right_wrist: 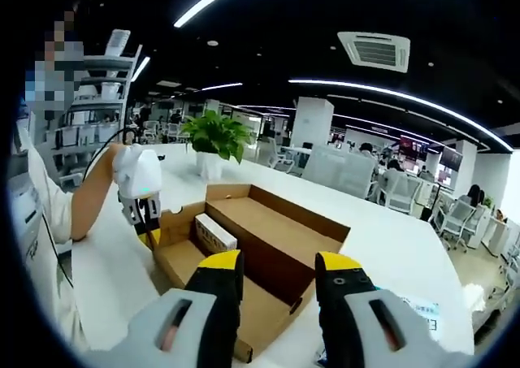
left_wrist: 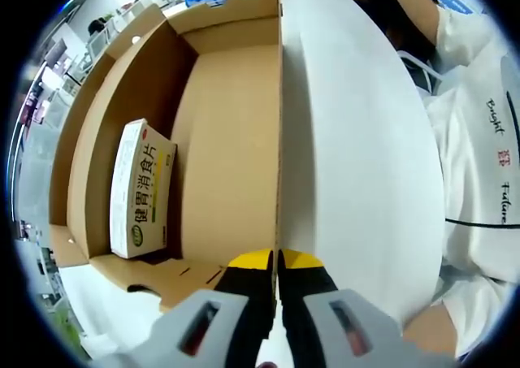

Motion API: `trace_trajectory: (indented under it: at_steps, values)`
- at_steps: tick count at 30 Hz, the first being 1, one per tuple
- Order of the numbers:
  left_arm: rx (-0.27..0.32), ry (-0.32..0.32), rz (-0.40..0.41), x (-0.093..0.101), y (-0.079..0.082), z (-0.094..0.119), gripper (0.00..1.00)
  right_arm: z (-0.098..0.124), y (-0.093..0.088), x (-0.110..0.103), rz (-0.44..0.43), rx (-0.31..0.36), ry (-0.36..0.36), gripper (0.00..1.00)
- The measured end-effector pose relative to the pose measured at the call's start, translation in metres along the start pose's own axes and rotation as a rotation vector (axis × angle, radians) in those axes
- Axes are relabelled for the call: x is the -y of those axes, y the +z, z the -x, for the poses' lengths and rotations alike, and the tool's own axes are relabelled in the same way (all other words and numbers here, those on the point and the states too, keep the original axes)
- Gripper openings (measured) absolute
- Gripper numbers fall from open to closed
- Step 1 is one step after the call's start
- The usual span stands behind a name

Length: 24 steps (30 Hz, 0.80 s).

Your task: Operate the shoe box by opening the lid, removing the specified soft item, and placing it in the target area until the item is outside and the box remains undamaged.

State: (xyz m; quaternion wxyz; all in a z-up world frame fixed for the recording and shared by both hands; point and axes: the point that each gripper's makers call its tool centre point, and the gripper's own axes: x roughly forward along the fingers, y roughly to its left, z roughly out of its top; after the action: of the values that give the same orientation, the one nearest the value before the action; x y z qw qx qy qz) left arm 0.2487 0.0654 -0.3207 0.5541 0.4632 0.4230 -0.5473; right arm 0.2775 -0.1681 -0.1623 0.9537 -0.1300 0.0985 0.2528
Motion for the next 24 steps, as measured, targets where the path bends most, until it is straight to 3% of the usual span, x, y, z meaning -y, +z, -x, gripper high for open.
trace_trajectory:
  at_steps: [18,24]
  values:
    - [-0.001,0.001,0.003,0.001,0.001,0.0,0.02,-0.026,0.016,-0.021,0.042,0.008,0.107,0.38]
    - [-0.003,0.003,0.003,0.0,0.001,0.0,0.02,-0.035,0.013,-0.023,0.044,0.003,0.119,0.37]
